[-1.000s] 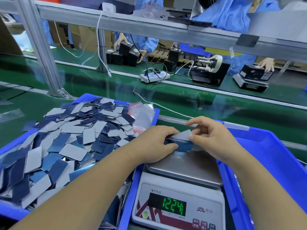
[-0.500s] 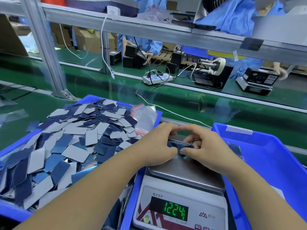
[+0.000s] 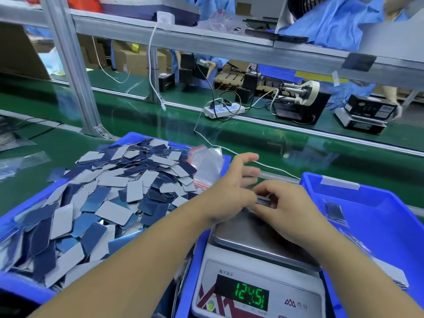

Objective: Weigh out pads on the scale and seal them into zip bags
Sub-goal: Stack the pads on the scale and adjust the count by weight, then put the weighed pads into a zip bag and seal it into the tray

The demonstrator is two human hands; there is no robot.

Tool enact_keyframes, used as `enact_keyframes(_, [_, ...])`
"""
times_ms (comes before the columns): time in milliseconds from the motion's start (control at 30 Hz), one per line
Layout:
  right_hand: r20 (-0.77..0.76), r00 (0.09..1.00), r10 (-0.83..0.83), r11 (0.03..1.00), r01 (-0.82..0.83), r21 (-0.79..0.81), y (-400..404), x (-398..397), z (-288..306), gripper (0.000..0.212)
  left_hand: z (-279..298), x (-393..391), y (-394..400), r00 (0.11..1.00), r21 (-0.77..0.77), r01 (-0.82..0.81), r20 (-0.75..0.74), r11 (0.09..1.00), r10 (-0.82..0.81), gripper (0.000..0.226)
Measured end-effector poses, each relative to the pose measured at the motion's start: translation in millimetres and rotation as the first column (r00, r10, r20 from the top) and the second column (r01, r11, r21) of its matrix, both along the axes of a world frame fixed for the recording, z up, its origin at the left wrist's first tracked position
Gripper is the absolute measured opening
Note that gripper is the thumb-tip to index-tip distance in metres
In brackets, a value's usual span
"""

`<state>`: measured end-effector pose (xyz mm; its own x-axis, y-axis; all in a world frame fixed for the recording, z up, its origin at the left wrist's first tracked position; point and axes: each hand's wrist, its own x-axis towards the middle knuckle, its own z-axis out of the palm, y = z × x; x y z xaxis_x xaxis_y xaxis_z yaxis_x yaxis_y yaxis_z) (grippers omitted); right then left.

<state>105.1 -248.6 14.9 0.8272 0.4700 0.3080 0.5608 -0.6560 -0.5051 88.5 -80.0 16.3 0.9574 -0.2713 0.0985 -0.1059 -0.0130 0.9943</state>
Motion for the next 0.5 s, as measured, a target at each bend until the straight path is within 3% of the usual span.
enact_keyframes(100, [-0.049,0.999,-0.015,0.998,0.018,0.052,-7.1,1.9,4.3,0.021,2.4,16.7,24.2,0.933,0.081,-0.357,0.079,0.930,0.351,0.039])
enact_keyframes(167, [-0.096,0.995,-0.014,1.000,0.013,-0.013,-7.8,1.6,3.4,0.018,-4.6,28.4,48.6,0.818,0.296,-0.574,0.152,0.764,0.555,0.022])
enact_keyframes(233, [-0.127,0.992,-0.023,0.997,0.013,-0.079,-6.4,1.1,0.6,0.014,-20.9,39.6,67.9,0.778,0.548,-0.593,0.202,0.589,0.595,0.016])
enact_keyframes(300, [-0.122,0.992,-0.031,0.995,0.020,-0.095,-5.2,1.0,0.9,0.012,-33.2,46.2,73.2,0.797,0.711,-0.522,0.209,0.471,0.567,0.027])
enact_keyframes(367, [-0.125,0.992,-0.033,0.994,0.020,-0.106,-5.0,0.6,2.4,0.011,-40.3,51.7,70.9,0.803,0.783,-0.490,0.236,0.382,0.547,0.039])
enact_keyframes(433, [-0.130,0.991,-0.036,0.993,0.021,-0.114,-5.5,-0.1,2.9,0.010,-42.5,54.6,68.3,0.782,0.804,-0.514,0.294,0.300,0.550,0.029])
enact_keyframes(500, [-0.127,0.991,-0.037,0.993,0.022,-0.119,-6.6,-0.6,2.8,0.010,-41.8,54.5,68.0,0.762,0.802,-0.527,0.299,0.280,0.575,0.016])
